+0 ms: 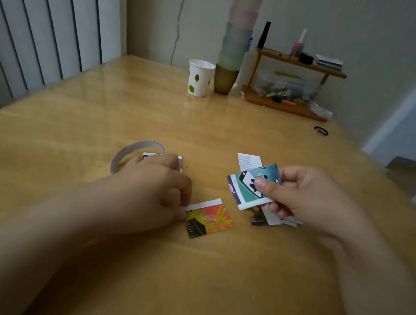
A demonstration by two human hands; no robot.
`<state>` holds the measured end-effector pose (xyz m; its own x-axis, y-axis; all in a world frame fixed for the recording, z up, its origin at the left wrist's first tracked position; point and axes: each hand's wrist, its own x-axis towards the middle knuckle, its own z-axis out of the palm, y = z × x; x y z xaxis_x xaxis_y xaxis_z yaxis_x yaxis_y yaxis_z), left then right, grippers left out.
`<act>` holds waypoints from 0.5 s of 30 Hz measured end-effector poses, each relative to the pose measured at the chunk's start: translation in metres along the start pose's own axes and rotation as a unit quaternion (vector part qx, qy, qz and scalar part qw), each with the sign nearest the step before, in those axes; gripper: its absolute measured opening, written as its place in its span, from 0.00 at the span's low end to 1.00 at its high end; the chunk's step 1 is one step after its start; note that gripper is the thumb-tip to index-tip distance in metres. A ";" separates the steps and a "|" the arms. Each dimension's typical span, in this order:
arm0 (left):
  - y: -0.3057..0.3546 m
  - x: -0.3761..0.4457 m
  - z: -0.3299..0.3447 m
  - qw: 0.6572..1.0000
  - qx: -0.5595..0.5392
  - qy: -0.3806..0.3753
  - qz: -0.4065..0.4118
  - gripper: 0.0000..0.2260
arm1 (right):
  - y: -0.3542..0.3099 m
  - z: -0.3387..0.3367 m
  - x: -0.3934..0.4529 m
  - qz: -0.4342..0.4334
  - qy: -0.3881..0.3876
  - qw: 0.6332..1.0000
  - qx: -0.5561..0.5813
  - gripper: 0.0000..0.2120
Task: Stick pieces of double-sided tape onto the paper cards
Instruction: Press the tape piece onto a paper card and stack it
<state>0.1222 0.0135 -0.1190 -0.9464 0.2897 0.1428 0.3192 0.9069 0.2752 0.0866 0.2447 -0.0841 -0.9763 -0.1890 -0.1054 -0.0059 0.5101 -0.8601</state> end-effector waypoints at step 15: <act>-0.003 0.001 -0.007 0.998 0.043 0.018 -0.047 0.05 | -0.003 0.049 -0.009 -0.017 -0.033 0.990 -0.138 0.11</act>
<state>0.1208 0.0086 -0.1129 -0.9691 0.1918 0.1551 0.2218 0.9528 0.2075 0.1061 0.2038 -0.1055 -0.9581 -0.2605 -0.1193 -0.1065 0.7103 -0.6958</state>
